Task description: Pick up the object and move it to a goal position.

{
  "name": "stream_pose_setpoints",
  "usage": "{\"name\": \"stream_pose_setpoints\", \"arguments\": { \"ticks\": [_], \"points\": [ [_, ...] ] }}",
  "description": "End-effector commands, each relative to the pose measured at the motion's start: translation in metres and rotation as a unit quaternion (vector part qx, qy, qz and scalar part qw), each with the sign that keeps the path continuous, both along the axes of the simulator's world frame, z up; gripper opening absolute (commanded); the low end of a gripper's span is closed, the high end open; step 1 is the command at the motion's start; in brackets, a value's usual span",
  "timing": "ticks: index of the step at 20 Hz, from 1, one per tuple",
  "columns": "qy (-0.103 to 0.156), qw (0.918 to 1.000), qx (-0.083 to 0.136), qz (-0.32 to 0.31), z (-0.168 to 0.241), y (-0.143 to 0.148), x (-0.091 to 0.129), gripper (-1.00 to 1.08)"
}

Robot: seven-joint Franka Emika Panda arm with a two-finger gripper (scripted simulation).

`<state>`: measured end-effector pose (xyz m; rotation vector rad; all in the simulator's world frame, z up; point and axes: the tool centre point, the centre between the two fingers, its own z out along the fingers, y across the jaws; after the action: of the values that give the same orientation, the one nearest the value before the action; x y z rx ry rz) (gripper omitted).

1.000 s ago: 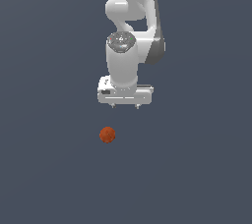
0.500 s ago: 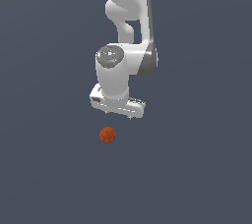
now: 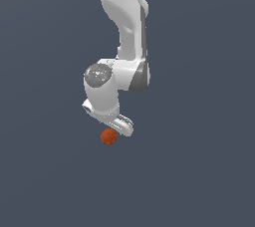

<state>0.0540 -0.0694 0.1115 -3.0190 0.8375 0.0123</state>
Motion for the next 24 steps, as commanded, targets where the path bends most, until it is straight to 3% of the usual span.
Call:
{"name": "stream_pose_setpoints", "arguments": {
  "ticks": [1,14,24],
  "points": [
    [-0.001,0.9997,-0.002,-0.024,-0.006,-0.007,0.005,1.0],
    [-0.002,0.9984,-0.005,-0.055,-0.018,-0.016,0.011,1.0],
    [-0.002,0.9983,-0.005,-0.058,-0.062,-0.016,0.01,1.0]
  ]
}}
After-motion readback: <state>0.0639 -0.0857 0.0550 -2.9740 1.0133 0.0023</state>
